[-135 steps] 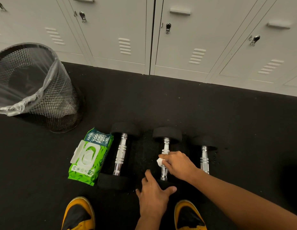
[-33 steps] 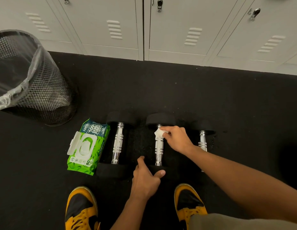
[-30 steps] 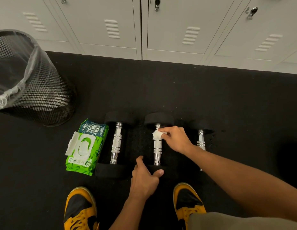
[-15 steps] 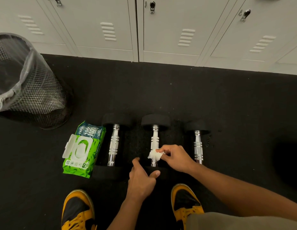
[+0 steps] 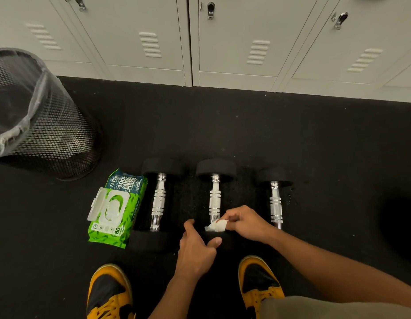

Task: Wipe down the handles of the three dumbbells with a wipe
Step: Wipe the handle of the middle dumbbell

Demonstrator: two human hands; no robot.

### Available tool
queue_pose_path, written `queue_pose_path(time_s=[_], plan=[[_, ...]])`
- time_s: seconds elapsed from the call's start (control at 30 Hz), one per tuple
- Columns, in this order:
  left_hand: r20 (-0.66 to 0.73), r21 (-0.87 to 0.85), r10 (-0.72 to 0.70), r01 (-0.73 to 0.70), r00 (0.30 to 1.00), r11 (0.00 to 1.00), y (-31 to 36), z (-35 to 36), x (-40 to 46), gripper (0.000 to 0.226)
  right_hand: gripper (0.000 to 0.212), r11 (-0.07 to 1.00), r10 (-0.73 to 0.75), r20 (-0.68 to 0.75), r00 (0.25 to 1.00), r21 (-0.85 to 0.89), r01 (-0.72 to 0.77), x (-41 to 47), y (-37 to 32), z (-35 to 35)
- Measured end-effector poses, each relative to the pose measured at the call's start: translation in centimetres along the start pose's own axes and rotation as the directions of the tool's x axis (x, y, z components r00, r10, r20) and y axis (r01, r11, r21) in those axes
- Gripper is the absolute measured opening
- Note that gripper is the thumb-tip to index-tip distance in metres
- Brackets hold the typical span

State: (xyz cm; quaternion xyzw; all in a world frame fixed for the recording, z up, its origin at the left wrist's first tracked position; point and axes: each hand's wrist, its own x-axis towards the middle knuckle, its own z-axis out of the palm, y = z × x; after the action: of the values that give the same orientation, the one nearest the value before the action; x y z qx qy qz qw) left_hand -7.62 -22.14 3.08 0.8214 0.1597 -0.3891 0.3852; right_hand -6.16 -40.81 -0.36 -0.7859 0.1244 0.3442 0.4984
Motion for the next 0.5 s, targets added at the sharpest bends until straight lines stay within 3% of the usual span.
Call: queue_pose_path(time_s=[0.2,0.33,0.5], plan=[[-0.014,0.02,0.014,-0.014,1.0,1.0,0.0,0.1,0.0,0.083,0.028,0.975,0.051,-0.297,0.954,0.22,0.016,0.8,-0.5,-1.0],[-0.026,0.034,0.03,-0.029,0.999,0.999,0.1,0.1,-0.2,0.08,0.027,0.986,0.029,-0.433,0.901,0.161,0.046,2.2,-1.7,-2.0],[0.021,0.057,0.056,-0.057,0.998,0.997,0.1,-0.1,-0.2,0.077,0.026,1.0,-0.008,-0.414,0.91,0.023,0.019,4.3,-3.6,-2.0]])
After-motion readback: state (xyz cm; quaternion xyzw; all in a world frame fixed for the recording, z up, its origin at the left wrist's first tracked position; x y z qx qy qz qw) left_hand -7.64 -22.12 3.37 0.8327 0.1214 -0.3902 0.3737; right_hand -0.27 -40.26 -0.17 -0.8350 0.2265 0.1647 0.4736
